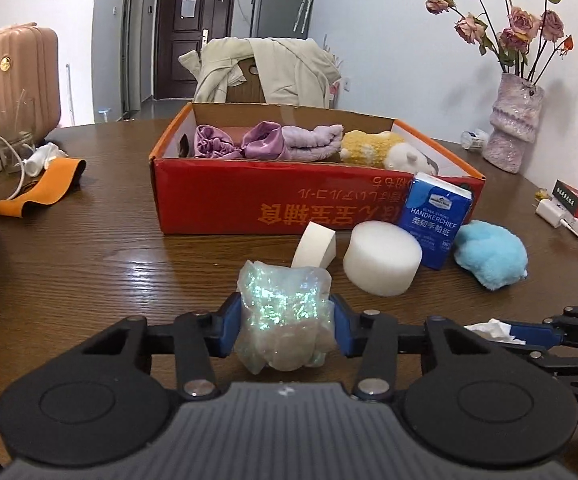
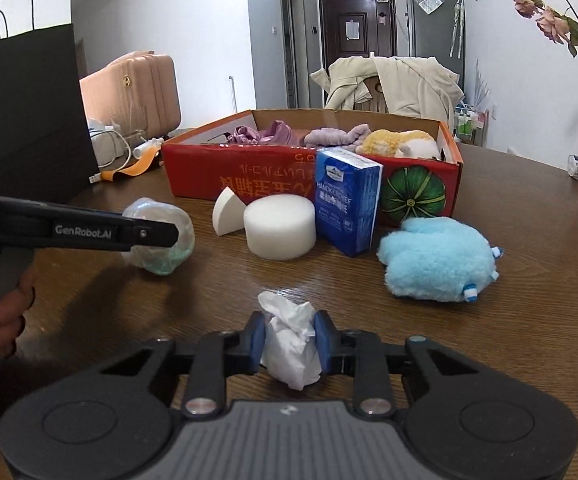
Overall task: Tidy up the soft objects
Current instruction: 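Carry the glittery bag and tissue into the box and open both tools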
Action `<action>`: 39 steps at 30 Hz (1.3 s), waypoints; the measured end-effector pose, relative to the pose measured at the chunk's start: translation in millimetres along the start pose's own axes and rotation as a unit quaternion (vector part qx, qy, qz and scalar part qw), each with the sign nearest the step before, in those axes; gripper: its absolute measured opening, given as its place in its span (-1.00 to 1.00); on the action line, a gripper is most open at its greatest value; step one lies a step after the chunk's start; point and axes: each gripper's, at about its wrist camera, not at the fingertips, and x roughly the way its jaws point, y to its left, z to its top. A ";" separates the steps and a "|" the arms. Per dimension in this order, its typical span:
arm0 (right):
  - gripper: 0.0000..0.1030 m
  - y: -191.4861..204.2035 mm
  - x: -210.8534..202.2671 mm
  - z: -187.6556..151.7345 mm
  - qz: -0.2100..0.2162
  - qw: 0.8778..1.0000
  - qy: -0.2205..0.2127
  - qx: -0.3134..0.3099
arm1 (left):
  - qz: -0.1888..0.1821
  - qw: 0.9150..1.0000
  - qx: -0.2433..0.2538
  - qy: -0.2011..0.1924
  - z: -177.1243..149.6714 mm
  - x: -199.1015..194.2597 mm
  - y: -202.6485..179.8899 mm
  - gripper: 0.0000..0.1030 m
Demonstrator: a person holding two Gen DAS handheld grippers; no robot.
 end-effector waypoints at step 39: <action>-0.65 -58.3 223.1 244.1 0.033 0.992 0.118 0.035 | -0.047 0.994 -0.004 0.094 148.9 162.1 43.4 0.50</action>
